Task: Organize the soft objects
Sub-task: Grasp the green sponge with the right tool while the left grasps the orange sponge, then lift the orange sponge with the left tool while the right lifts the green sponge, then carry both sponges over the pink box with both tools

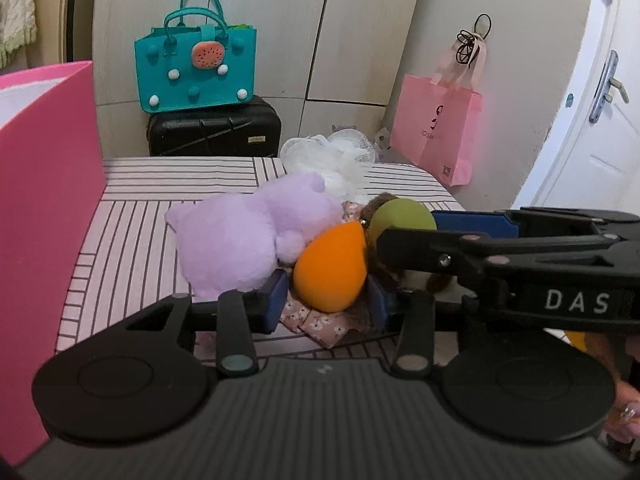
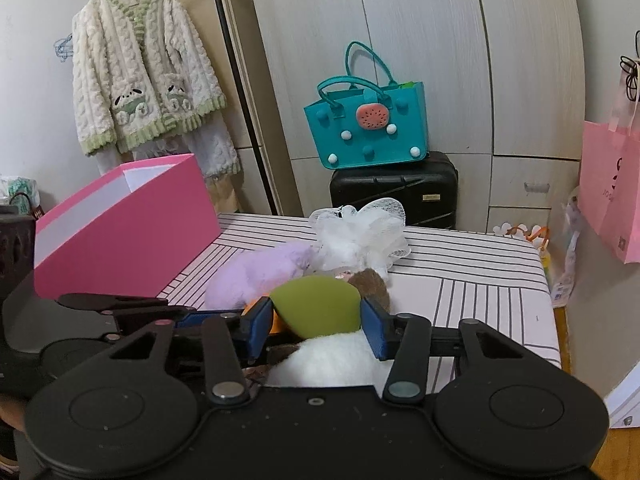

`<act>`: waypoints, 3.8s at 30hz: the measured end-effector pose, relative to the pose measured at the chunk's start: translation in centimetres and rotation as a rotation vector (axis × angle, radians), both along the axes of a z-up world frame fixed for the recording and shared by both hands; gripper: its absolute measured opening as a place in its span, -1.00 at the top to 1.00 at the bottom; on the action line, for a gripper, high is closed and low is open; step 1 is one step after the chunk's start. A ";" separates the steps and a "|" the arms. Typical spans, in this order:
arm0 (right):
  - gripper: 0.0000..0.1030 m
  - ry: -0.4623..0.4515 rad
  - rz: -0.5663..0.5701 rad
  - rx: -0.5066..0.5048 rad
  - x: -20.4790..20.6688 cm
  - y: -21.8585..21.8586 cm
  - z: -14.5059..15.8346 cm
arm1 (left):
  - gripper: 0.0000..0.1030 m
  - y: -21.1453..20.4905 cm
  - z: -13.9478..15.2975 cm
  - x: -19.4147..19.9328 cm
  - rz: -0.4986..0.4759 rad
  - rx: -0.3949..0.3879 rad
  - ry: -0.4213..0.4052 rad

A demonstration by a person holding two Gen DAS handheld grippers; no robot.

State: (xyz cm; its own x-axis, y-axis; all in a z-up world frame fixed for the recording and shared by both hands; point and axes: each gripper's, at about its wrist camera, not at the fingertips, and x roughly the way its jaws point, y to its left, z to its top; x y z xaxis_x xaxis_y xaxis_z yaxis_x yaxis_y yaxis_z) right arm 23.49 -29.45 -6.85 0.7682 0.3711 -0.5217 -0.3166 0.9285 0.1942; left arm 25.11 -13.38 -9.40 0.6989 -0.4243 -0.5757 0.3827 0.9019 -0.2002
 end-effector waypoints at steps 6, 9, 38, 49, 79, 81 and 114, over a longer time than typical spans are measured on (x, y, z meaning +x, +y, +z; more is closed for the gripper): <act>0.04 -0.004 0.004 0.029 0.1 -0.4 0.0 | 0.30 0.2 0.1 0.1 0.000 -0.029 0.005; 0.05 -0.007 0.003 0.052 -0.1 -0.7 0.0 | 0.32 0.3 0.0 0.1 0.000 -0.043 0.016; 0.06 -0.041 0.037 0.042 -3.4 0.5 3.4 | 0.33 3.7 1.6 -4.0 -0.073 -0.095 0.120; 0.05 0.006 0.061 0.001 -6.6 1.4 3.8 | 0.33 5.6 1.9 -7.1 -0.148 -0.115 0.226; 0.05 0.214 0.245 -0.045 -13.2 7.1 4.6 | 0.34 11.6 5.9 -14.9 -0.271 0.050 0.237; 0.05 0.236 0.271 -0.041 -13.6 7.8 4.5 | 0.34 12.0 6.1 -15.3 -0.278 0.059 0.236; 0.04 0.247 0.471 -0.018 -12.2 15.1 8.6 | 0.33 22.3 12.8 -15.9 -0.210 0.034 0.148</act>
State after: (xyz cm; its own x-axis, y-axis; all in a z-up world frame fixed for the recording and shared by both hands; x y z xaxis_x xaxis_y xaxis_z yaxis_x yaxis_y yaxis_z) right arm 11.27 -14.32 1.78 0.3739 0.6356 -0.6754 -0.6468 0.7006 0.3013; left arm 9.22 8.97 3.40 0.5046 -0.5299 -0.6816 0.5313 0.8129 -0.2386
